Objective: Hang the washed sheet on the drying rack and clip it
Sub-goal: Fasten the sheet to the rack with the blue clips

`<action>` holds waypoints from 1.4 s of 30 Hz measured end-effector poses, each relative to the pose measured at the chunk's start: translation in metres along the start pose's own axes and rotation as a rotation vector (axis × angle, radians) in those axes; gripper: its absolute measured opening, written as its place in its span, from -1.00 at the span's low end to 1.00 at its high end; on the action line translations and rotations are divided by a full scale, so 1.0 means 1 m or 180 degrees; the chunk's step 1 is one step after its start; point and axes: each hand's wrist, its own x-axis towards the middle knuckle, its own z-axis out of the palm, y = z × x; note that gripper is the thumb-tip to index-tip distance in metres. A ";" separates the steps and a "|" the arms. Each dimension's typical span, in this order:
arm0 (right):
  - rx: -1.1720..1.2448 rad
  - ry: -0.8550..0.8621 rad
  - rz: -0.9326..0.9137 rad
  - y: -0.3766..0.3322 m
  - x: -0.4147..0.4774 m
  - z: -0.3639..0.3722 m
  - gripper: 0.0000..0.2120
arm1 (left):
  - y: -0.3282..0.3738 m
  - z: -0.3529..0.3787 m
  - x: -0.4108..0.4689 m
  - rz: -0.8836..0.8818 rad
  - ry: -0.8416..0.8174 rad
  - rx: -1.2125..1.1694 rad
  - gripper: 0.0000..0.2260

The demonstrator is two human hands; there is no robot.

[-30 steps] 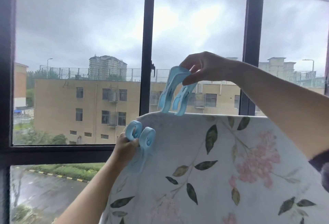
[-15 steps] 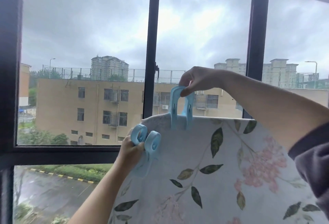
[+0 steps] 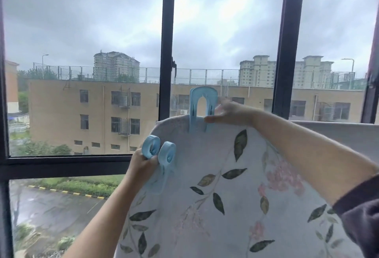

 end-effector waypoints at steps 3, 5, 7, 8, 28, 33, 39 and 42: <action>-0.0922 0.0539 0.0130 0.012 -0.015 0.035 -0.47 | -0.003 0.001 -0.015 0.0236 0.0021 0.0333 -0.90; -0.1372 0.1212 -0.0010 0.014 -0.025 0.060 -0.42 | -0.005 0.003 -0.024 0.0400 0.0104 0.0724 -0.92; -0.1640 0.1857 -0.0124 0.018 -0.041 0.100 -0.37 | -0.015 0.004 -0.036 0.0763 0.0274 0.1048 -0.80; -0.1716 0.2072 -0.0190 0.023 -0.049 0.127 -0.38 | -0.022 0.004 -0.042 0.1080 0.0407 0.1238 -0.79; 0.2575 -0.1216 0.0634 0.004 -0.180 0.343 -0.05 | -0.124 0.046 -0.178 -0.1682 -0.0222 -0.0816 -0.82; 0.3337 -0.0534 0.0895 -0.003 -0.197 0.373 -0.22 | -0.126 0.066 -0.186 -0.2408 -0.0016 -0.1433 -0.88; 0.3264 0.0152 0.1202 0.004 -0.194 0.382 -0.45 | -0.149 0.057 -0.194 -0.2036 -0.0774 -0.1111 -0.60; 0.2882 0.0640 0.1410 0.019 -0.189 0.389 -0.44 | -0.180 0.030 -0.199 -0.1519 -0.0413 -0.0127 -0.66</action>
